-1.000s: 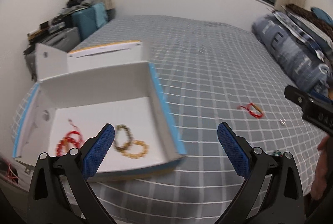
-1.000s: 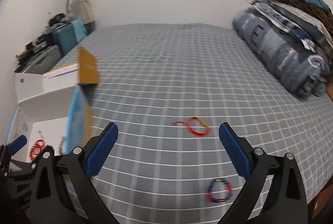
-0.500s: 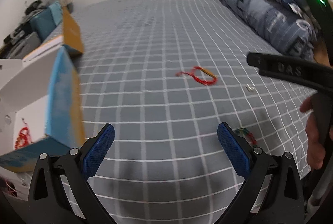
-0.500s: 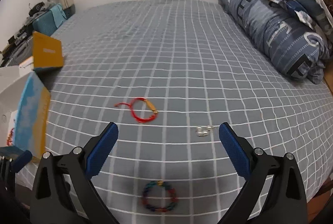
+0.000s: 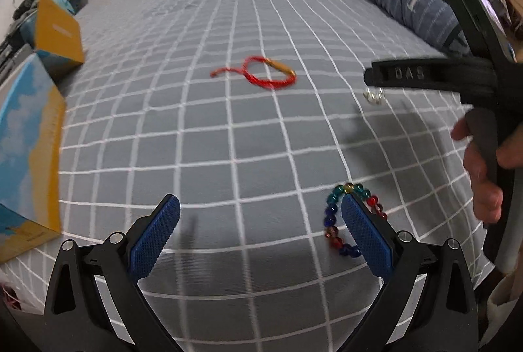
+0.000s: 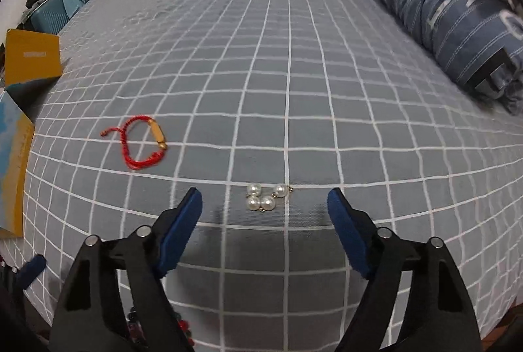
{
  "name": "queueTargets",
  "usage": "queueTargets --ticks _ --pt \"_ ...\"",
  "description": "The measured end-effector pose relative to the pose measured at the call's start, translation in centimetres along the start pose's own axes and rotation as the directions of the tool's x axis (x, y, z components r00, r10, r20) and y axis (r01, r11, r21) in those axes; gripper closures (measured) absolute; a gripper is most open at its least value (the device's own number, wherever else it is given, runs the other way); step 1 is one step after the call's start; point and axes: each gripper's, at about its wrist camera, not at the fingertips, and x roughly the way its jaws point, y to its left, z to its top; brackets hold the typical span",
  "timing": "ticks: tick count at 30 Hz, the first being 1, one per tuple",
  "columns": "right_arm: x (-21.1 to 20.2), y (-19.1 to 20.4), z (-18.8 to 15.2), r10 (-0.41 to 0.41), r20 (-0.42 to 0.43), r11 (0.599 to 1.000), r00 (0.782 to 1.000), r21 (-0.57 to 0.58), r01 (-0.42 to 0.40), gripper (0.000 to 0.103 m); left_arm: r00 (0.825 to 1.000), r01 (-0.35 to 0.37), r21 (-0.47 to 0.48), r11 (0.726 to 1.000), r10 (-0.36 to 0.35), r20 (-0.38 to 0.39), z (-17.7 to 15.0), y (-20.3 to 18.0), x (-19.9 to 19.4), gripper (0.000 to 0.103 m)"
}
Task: Organize jewelry
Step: 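Move both open tools back toward the remaining jewelry on the bed, then grasp the multicolour bead bracelet with the left tool while the right tool grasps the pearl earrings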
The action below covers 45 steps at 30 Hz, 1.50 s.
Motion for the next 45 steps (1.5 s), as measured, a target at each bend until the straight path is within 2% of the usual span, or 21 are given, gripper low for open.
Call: queueTargets --ticks 8,14,16,17,23,25,27,32,35,45 --pt "2.5 -0.9 -0.8 0.008 -0.042 1.000 0.999 0.017 -0.007 0.043 0.999 0.018 0.005 1.000 -0.018 -0.040 -0.8 -1.4 1.8 0.007" --pt "3.4 -0.9 -0.7 0.007 -0.058 0.999 0.998 0.032 -0.005 0.052 0.997 0.033 0.005 0.999 -0.033 -0.065 -1.2 -1.9 2.7 0.022" --pt "3.5 -0.9 -0.7 0.010 -0.057 0.999 0.998 0.037 -0.008 0.054 0.997 0.040 0.012 0.999 -0.039 -0.067 -1.4 -2.0 2.7 0.030" --pt "3.5 -0.9 -0.6 0.014 -0.056 0.999 0.998 0.044 -0.012 0.057 0.997 0.044 0.013 0.999 -0.043 -0.066 -1.4 -2.0 2.6 0.033" --pt "4.0 -0.6 -0.1 0.027 -0.063 0.998 0.998 0.052 -0.024 0.074 0.993 0.085 0.026 0.996 -0.083 -0.082 -1.8 -2.6 2.1 0.062" --pt "4.1 -0.5 -0.1 0.032 -0.066 0.998 0.997 0.053 -0.028 0.080 0.992 0.097 0.028 0.995 -0.094 -0.089 -1.9 -2.7 1.9 0.084" --pt "4.1 -0.3 0.0 0.029 -0.069 0.998 0.997 0.051 -0.025 0.081 0.990 0.109 0.030 0.994 -0.105 -0.094 -1.9 -2.8 1.5 0.092" --pt "3.9 -0.2 0.0 0.031 -0.063 0.998 0.998 0.060 -0.027 0.085 0.989 0.120 0.029 0.992 -0.117 -0.085 -1.9 -2.8 0.8 0.094" --pt "3.4 -0.2 0.1 0.036 -0.056 0.997 0.998 0.064 -0.033 0.092 0.990 0.125 0.030 0.992 -0.122 -0.077 -1.5 -2.5 0.8 0.094" --pt "3.0 -0.3 0.0 0.032 -0.055 0.997 0.998 0.067 -0.029 0.092 0.989 0.140 0.028 0.990 -0.138 -0.046 -1.0 -2.2 -1.0 0.094"
